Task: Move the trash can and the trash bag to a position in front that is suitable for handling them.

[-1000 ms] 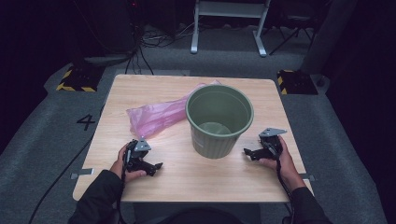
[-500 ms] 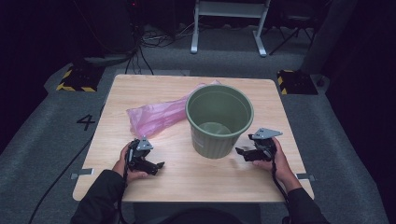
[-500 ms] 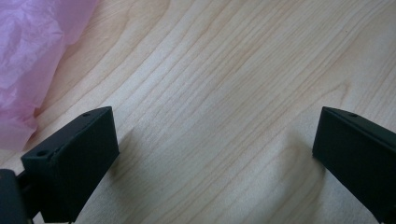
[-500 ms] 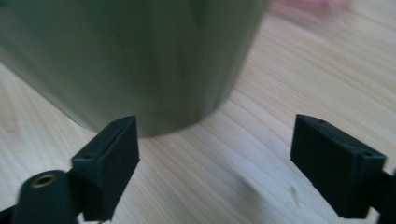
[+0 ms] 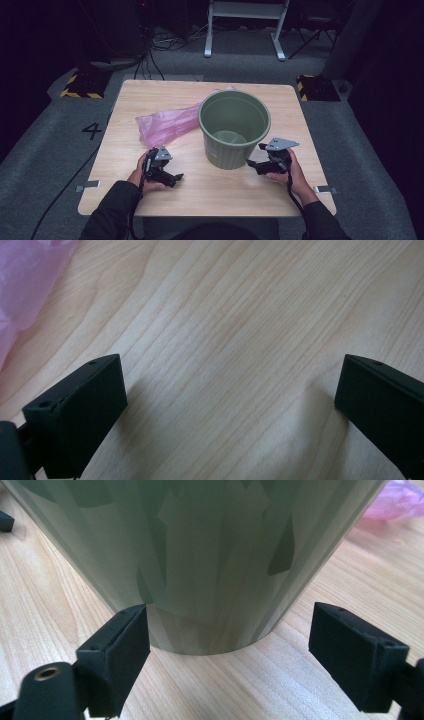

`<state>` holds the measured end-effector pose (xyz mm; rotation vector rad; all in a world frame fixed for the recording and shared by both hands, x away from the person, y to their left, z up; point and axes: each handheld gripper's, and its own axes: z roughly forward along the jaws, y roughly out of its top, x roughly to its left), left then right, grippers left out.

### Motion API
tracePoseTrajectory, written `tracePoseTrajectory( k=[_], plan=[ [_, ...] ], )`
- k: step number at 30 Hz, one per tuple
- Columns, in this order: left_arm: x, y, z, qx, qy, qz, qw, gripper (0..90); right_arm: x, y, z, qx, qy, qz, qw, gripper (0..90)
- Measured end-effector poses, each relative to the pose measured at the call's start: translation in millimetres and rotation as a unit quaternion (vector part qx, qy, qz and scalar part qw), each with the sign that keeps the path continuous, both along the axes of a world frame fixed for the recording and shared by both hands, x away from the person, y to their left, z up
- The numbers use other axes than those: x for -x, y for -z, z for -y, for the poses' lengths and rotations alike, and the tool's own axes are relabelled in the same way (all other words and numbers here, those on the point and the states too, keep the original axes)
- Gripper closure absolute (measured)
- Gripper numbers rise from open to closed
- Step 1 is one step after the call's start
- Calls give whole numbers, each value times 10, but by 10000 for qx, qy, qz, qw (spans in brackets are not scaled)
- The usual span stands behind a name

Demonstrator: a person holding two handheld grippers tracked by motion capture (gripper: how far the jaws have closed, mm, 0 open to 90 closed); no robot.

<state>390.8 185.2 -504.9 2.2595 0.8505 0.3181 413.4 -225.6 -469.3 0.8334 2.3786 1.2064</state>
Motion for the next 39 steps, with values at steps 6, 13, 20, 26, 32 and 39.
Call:
tracePoseTrajectory(
  k=[6, 13, 20, 26, 32, 39],
  plan=[
    [-113, -3, 180, -6, 134, 2, 9999, 1, 27, 14, -7, -46, 40, 38, 10000, 180],
    [-262, -5, 403, -13, 448, -15, 9990, 1, -29, 110, 92, 160, 205, -43, 9997, 184],
    [-367, -5, 606, -8, 565, -4, 9984, 2, -83, 140, 197, 93, 324, -107, 9994, 197],
    [-451, -7, 817, -11, 556, -6, 9985, 4, -78, 141, 181, 287, 325, 10, 9991, 207],
    [-515, -6, 956, 13, 563, 31, 9984, 4, -120, 167, 267, 328, 507, -9, 9982, 212],
    [-542, -7, 1015, 14, 636, 28, 9980, 2, -169, 220, 362, 317, 648, -104, 9973, 215]
  ],
)
